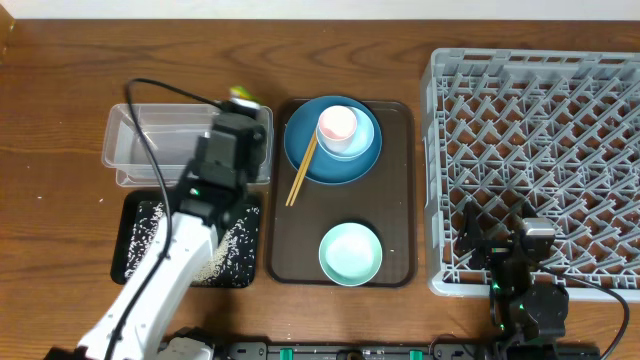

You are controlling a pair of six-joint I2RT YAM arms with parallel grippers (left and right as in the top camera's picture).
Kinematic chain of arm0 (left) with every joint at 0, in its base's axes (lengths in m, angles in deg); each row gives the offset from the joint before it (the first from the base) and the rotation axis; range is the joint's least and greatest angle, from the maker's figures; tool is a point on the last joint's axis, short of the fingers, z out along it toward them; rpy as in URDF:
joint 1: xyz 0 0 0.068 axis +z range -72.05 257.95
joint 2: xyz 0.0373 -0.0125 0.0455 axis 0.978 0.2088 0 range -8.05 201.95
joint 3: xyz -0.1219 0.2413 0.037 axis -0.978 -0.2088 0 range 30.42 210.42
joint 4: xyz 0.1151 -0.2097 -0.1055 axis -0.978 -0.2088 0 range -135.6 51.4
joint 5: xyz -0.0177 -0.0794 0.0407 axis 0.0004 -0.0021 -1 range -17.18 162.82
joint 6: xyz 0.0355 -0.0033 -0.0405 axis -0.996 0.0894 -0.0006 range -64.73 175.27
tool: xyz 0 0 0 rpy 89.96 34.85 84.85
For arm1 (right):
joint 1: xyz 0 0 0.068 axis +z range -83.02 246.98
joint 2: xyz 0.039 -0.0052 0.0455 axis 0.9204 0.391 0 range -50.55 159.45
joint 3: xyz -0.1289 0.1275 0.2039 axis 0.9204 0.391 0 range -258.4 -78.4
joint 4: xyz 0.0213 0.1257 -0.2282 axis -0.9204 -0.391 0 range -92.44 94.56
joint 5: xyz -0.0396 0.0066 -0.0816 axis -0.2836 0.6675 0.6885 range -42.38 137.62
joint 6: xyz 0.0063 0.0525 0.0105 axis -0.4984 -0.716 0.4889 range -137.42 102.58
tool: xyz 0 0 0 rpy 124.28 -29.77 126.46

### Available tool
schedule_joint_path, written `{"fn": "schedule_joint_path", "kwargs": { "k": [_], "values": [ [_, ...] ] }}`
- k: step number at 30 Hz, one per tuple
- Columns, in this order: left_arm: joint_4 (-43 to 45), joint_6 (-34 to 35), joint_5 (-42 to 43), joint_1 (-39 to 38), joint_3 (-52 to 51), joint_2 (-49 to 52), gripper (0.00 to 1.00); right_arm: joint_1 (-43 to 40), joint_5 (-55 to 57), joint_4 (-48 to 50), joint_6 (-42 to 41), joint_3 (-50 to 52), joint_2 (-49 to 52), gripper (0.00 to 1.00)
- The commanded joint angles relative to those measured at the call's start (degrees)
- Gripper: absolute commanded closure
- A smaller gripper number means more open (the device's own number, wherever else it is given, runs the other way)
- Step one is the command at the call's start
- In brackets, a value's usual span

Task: Sort waste into correct bins and load items into the dishwasher rack
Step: 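Grasp the yellow snack wrapper with the left gripper, then carry the wrapper left and drop it into the clear plastic bin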

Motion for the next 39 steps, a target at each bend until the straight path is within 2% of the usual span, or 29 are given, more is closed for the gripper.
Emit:
{"fn": "schedule_joint_path", "kwargs": {
  "k": [1,3,4,5,6,9,14,16,19,22,24,25,28,30,35,39],
  "values": [
    [1.4,6.8,-1.4,4.6,1.2,3.8,0.85,0.6,0.2,-0.2,-0.2,0.1,-0.1,0.01],
    [1.6,6.8,-1.4,6.4,1.2,5.8,0.83,0.6,0.2,-0.2,-0.2,0.1,-0.1,0.01],
    [1.6,6.8,-1.4,7.0,1.2,6.6,0.75,0.6,0.2,-0.2,-0.2,0.1,-0.1,0.01],
    [1.6,6.8,-1.4,7.3,1.2,7.1,0.6,0.6,0.2,-0.1,-0.2,0.1,-0.1,0.01],
    [1.6,6.8,-1.4,7.4,1.2,7.4,0.55,0.6,0.2,-0.1,-0.2,0.1,-0.1,0.01],
    [1.6,6.8,-1.4,7.2,1.2,7.0,0.48,0.6,0.2,-0.1,-0.2,0.1,-0.1,0.01],
    [1.0,6.8,-0.9,5.4,1.2,3.5,0.43,0.6,0.2,-0.1,-0.2,0.1,-0.1,0.01],
    [1.0,6.8,-0.9,4.5,1.2,1.5,0.37,0.6,0.2,-0.2,-0.2,0.1,-0.1,0.01],
    [0.9,9.3,1.9,3.4,1.2,-1.2,0.36,0.6,0.2,-0.2,-0.2,0.1,-0.1,0.01],
    [2.0,14.3,16.8,2.5,1.2,-3.9,0.37,0.6,0.2,-0.2,-0.2,0.1,-0.1,0.01],
    [4.0,19.9,25.2,2.2,1.2,-4.5,0.38,0.6,0.2,-0.2,-0.2,0.1,-0.1,0.01],
    [5.2,24.6,28.2,2.3,1.2,-4.5,0.41,0.6,0.2,-0.2,-0.2,0.1,-0.1,0.01],
    [8.3,36.2,33.4,2.3,1.2,-3.3,0.45,0.6,0.2,-0.2,-0.2,0.1,-0.1,0.01],
    [12.0,39.3,38.0,2.2,1.2,-1.5,0.47,0.6,0.2,-0.2,-0.2,0.1,-0.1,0.01],
    [19.7,45.8,40.5,2.1,1.2,4.0,0.49,0.6,0.2,-0.1,-0.2,0.1,-0.1,0.01],
    [23.3,46.6,40.7,0.0,1.5,8.8,0.5,0.6,0.2,-0.2,-0.2,0.1,-0.1,0.01]
  ]
}}
